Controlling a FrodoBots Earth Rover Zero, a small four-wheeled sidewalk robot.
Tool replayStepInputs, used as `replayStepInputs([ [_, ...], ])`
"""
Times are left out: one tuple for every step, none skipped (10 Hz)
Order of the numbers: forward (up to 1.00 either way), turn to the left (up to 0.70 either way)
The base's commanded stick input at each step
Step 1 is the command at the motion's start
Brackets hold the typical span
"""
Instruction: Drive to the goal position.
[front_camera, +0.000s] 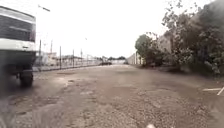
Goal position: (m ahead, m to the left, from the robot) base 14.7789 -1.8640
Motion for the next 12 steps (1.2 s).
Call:
replayStepInputs([
  [0.85, 0.00],
  [0.85, 0.00],
  [0.85, 0.00],
  [0.85, 0.00],
  [0.85, 0.00],
  [0.85, 0.00],
  [0.85, 0.00],
  [0.85, 0.00],
  [0.85, 0.00],
  [0.85, 0.00],
  [0.85, 0.00],
  [0.85, 0.00],
])
